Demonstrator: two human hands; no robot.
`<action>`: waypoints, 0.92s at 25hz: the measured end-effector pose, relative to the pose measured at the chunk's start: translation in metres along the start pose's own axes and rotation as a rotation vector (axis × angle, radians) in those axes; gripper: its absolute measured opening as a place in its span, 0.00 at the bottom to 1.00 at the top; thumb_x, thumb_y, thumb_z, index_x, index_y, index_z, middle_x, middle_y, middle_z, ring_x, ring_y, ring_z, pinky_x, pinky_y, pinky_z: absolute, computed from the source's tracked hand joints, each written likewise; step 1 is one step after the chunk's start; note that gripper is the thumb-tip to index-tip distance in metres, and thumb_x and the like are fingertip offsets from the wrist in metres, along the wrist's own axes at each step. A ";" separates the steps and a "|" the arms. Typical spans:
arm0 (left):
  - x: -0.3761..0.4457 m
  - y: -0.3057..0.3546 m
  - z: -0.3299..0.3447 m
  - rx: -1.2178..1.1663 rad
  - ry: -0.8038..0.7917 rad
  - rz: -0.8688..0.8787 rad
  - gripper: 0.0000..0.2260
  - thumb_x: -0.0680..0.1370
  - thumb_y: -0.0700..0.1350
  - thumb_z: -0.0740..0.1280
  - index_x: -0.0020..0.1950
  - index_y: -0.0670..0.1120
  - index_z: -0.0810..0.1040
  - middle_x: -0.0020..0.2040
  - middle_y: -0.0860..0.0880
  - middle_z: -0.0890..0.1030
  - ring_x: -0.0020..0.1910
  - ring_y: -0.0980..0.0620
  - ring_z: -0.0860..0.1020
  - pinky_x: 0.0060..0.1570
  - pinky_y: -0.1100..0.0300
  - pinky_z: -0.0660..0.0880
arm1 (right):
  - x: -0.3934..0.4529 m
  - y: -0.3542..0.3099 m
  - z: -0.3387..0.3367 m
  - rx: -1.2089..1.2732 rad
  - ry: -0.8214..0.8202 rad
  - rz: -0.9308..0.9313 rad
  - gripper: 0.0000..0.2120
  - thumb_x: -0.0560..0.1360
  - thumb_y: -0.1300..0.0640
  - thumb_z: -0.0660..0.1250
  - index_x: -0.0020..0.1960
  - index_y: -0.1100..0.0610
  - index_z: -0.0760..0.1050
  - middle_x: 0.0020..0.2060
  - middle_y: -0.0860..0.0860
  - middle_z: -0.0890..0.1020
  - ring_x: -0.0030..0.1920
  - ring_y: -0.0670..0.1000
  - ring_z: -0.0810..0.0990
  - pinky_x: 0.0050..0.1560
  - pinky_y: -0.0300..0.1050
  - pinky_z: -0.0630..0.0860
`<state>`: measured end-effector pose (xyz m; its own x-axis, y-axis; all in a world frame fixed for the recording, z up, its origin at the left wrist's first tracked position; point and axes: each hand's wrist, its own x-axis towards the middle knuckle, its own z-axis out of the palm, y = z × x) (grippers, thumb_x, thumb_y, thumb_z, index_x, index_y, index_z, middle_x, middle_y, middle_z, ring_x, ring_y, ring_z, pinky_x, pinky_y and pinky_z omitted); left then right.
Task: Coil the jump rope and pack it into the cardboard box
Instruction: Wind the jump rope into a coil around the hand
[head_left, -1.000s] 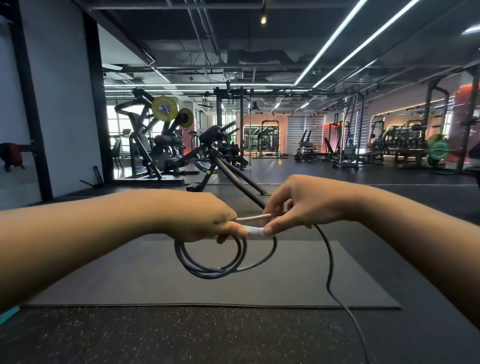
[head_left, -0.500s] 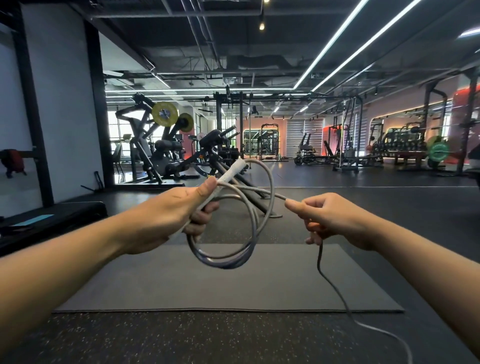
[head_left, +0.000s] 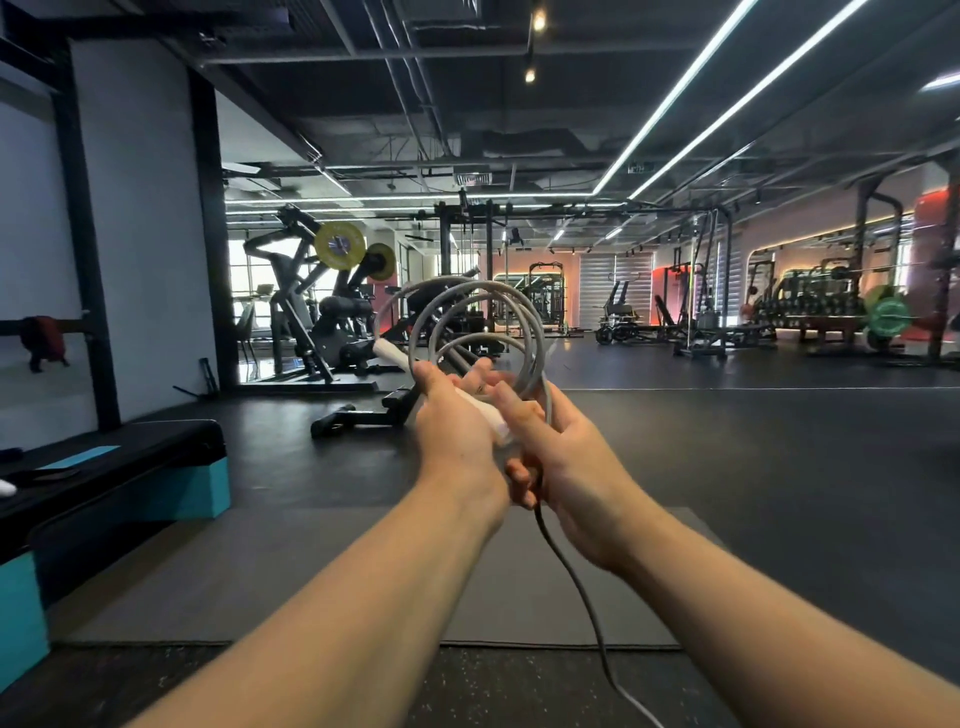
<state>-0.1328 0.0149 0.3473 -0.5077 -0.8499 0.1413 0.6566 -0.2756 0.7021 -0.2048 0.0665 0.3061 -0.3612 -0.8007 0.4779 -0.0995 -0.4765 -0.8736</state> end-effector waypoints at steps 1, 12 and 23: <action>0.000 -0.004 0.002 0.005 0.006 -0.009 0.29 0.83 0.64 0.50 0.53 0.44 0.81 0.51 0.41 0.87 0.35 0.45 0.81 0.39 0.55 0.79 | 0.000 0.003 0.005 -0.012 0.048 -0.029 0.17 0.75 0.44 0.74 0.60 0.48 0.79 0.45 0.54 0.82 0.31 0.50 0.78 0.31 0.45 0.70; 0.001 -0.001 -0.015 0.251 0.275 0.079 0.36 0.68 0.43 0.77 0.72 0.52 0.66 0.63 0.47 0.77 0.58 0.46 0.79 0.53 0.48 0.78 | 0.023 -0.025 -0.022 -0.403 0.389 -0.229 0.16 0.75 0.50 0.66 0.30 0.50 0.76 0.19 0.44 0.72 0.23 0.47 0.68 0.33 0.44 0.65; 0.015 0.048 -0.018 0.663 -0.520 -0.067 0.14 0.70 0.43 0.77 0.54 0.41 0.80 0.42 0.40 0.85 0.44 0.45 0.84 0.50 0.50 0.84 | 0.021 -0.075 -0.043 -0.585 0.157 -0.173 0.15 0.77 0.55 0.71 0.35 0.60 0.74 0.24 0.49 0.68 0.21 0.45 0.63 0.22 0.36 0.61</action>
<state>-0.0989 -0.0186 0.3704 -0.8326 -0.4812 0.2741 0.2352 0.1409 0.9617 -0.2454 0.1007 0.3774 -0.4220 -0.6455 0.6365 -0.6435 -0.2813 -0.7119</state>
